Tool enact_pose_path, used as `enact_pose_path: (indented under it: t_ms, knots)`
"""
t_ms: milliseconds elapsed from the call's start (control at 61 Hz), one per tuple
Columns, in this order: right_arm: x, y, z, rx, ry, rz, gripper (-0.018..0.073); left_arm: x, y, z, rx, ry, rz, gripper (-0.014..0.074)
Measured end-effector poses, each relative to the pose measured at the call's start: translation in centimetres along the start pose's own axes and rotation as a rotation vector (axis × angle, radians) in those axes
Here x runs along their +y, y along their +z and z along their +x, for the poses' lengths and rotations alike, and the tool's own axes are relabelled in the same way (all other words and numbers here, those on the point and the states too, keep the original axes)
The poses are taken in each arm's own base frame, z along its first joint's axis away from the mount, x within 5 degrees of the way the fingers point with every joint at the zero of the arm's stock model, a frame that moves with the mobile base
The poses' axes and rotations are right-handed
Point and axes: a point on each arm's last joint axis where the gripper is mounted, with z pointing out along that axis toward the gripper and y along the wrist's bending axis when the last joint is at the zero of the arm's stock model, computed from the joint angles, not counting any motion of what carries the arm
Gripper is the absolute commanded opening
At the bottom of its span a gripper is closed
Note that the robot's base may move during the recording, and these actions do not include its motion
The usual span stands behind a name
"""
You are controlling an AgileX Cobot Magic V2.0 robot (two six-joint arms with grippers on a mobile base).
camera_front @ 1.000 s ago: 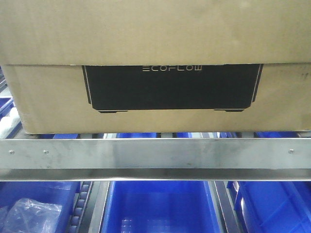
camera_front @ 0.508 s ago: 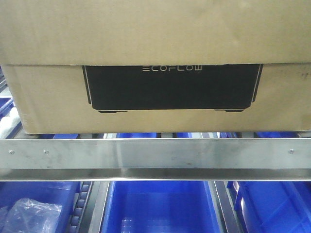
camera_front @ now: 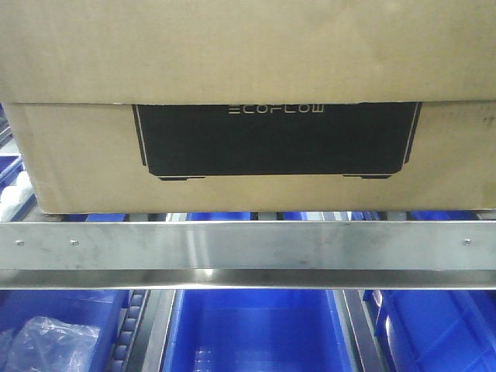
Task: Grab box from left shelf to table start
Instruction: 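Close both grippers on the box's side walls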
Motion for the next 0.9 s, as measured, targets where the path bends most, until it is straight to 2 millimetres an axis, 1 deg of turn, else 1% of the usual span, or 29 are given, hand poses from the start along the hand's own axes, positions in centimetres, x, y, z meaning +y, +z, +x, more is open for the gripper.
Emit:
enact_pose_path:
  t_ms: [147,262,328,442,557,639,672,770,819,852,901]
  knots:
    - [0.5,0.1,-3.4,0.069,-0.021,0.002,0.0018,0.0,0.0,0.0,0.0,0.0,0.0,-0.0085]
    - [1.1,0.3,-6.0,0.075,0.018,-0.028,0.0018,0.0,0.0,0.0,0.0,0.0,0.0,-0.0085]
    - [1.3,0.4,-7.2,0.088,0.011,-0.039,0.0018,0.0,0.0,0.0,0.0,0.0,0.0,-0.0085]
    - [1.7,1.1,-9.1,0.144,-0.053,-0.049,0.002,0.0,0.0,0.0,0.0,0.0,0.0,-0.0085]
    - [2.0,2.0,-11.5,0.193,-0.085,-0.056,0.0034,0.0,0.0,0.0,0.0,0.0,0.0,-0.0085]
    - [2.3,3.3,-13.2,0.243,-0.091,-0.059,0.0109,0.0,0.0,0.0,0.0,0.0,0.0,-0.0085]
    - [2.3,4.0,-13.6,0.274,-0.09,-0.058,0.0168,0.0,0.0,0.0,0.0,0.0,0.0,-0.0085]
    - [2.6,5.9,-15.4,0.345,-0.091,-0.062,0.0402,0.0,0.0,0.0,0.0,0.0,0.0,-0.0085]
    - [2.7,7.0,-16.0,0.383,-0.091,-0.061,0.0474,0.0,0.0,0.0,0.0,0.0,0.0,-0.0085]
    - [2.8,7.7,-16.7,0.394,-0.092,-0.062,0.0493,0.0,0.0,0.0,0.0,0.0,0.0,-0.0085]
    - [2.9,8.7,-17.5,0.404,-0.092,-0.063,0.0487,0.0,0.0,0.0,0.0,0.0,0.0,-0.0085]
